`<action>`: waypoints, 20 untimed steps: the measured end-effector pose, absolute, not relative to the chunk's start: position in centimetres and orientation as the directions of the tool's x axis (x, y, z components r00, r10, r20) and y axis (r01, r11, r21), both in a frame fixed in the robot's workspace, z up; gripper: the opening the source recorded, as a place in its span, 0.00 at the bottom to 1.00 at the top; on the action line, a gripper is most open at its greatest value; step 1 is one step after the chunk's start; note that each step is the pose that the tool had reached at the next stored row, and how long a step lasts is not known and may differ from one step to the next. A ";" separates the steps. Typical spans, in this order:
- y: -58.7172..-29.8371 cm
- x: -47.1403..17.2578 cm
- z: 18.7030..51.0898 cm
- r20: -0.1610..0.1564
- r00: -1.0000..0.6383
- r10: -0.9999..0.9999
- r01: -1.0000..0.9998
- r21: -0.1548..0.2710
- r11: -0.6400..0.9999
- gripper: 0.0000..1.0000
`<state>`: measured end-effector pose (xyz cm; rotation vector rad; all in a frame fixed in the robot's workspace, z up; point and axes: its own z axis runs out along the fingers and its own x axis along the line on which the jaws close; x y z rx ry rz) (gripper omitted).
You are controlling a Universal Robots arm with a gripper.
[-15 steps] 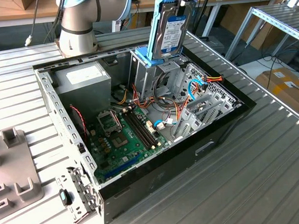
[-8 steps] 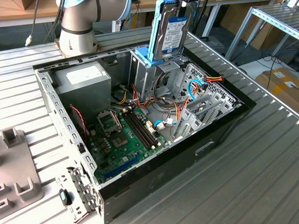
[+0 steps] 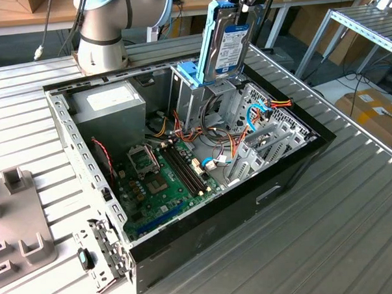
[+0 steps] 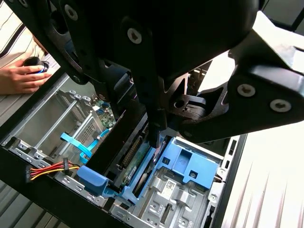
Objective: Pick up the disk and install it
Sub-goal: 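Pick up the disk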
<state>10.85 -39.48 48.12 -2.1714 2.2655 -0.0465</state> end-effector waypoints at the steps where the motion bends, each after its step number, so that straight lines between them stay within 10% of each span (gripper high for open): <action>1: -39.5 10.9 48.1 0.018 -0.043 -0.999 -0.999 -0.024 0.042 0.35; 20: -40.9 10.9 48.1 0.018 -0.043 -0.999 -0.999 -0.024 0.042 0.35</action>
